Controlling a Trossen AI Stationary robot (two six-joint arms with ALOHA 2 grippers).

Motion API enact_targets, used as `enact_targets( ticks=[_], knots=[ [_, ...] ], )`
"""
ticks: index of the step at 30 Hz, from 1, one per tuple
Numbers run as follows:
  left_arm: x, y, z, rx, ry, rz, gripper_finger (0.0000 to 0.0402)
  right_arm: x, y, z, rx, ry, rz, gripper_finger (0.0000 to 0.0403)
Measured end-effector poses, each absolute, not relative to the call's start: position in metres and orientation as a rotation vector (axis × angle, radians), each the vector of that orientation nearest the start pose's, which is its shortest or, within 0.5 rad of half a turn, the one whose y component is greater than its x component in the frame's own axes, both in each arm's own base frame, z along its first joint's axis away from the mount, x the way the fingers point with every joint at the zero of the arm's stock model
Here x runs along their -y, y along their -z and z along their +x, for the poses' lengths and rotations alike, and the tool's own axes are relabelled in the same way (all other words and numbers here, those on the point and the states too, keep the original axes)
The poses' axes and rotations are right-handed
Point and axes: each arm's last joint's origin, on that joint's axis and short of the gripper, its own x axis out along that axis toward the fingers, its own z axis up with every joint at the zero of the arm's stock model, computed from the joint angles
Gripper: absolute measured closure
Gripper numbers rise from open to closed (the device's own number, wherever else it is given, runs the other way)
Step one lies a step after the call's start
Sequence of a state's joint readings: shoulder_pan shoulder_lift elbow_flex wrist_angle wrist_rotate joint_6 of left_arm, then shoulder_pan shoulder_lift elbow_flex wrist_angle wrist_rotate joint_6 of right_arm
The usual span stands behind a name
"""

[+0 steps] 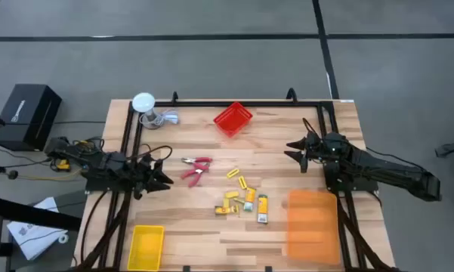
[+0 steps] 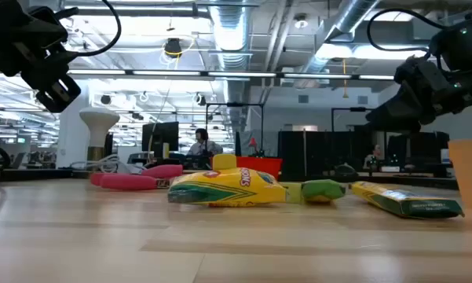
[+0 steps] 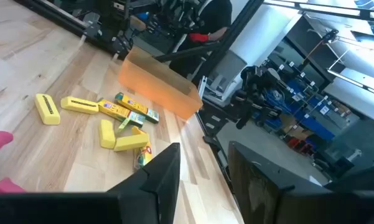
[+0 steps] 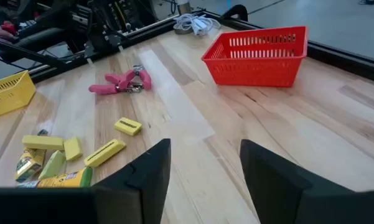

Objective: Pick & Place School Supplies

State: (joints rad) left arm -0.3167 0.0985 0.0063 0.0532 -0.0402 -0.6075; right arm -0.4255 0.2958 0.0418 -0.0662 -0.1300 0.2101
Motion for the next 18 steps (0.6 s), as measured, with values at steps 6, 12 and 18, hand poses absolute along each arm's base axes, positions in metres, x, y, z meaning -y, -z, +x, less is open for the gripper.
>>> enact_targets(
  ticks=[6, 12, 18],
  knots=[
    [0.0311, -0.1629, 0.0986, -0.121, 0.256, -0.596, 0.0271, 0.0425, -0.1466, 0.1029, -0.278, 0.325, 0.295, 0.0222],
    [0.031, -0.1629, 0.0986, -0.121, 0.256, -0.596, 0.0271, 0.0425, -0.1466, 0.1029, -0.278, 0.325, 0.295, 0.0221],
    [0.031, -0.1629, 0.0986, -0.121, 0.256, -0.597, 0.0271, 0.0425, -0.1466, 0.1029, -0.278, 0.325, 0.295, 0.0218]
  ],
)
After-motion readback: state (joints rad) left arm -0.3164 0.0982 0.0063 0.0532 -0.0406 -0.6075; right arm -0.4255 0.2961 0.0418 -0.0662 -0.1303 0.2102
